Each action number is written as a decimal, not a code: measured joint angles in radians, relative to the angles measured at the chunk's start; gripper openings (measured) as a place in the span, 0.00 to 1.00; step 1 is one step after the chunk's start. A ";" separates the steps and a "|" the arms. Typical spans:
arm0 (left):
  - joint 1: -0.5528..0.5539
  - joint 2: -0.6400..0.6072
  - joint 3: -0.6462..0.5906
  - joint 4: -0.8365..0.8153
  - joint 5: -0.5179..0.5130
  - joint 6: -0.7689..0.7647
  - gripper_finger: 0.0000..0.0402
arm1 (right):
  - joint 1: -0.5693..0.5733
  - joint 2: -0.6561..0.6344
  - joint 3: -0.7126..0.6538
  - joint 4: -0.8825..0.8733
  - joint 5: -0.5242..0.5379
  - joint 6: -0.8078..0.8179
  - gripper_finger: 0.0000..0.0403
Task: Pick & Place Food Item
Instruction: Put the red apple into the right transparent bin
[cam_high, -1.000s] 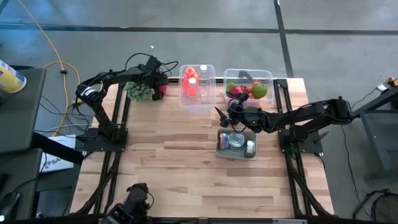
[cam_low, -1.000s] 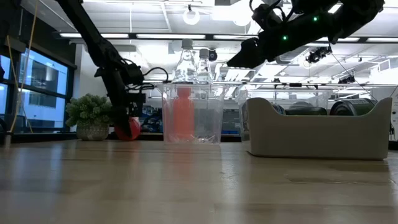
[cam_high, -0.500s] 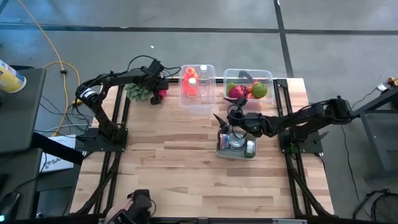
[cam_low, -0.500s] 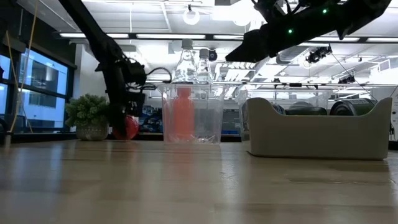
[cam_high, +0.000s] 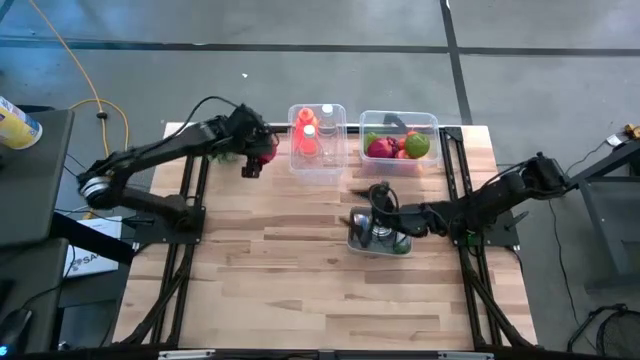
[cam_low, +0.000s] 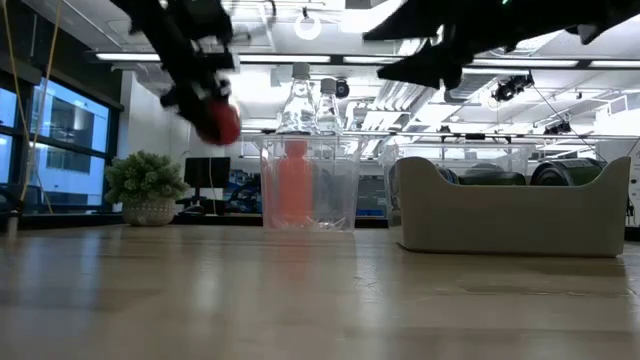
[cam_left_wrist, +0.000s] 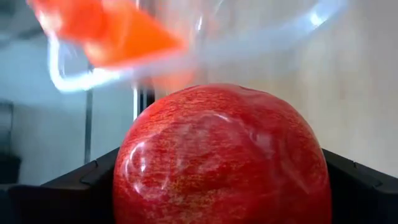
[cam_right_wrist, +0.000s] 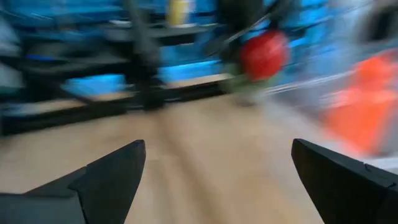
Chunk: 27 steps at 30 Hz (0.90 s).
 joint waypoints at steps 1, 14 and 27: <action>-0.033 -0.034 0.000 -0.014 0.000 -0.026 0.86 | 0.013 0.000 0.000 0.000 -0.047 0.045 0.98; -0.749 -0.367 0.000 -0.154 0.030 -0.354 0.86 | 0.135 0.000 0.000 0.012 -0.515 0.232 0.98; -1.160 -0.245 0.000 -0.102 -0.290 -0.373 0.86 | 0.183 0.002 0.000 0.153 -0.420 0.276 0.98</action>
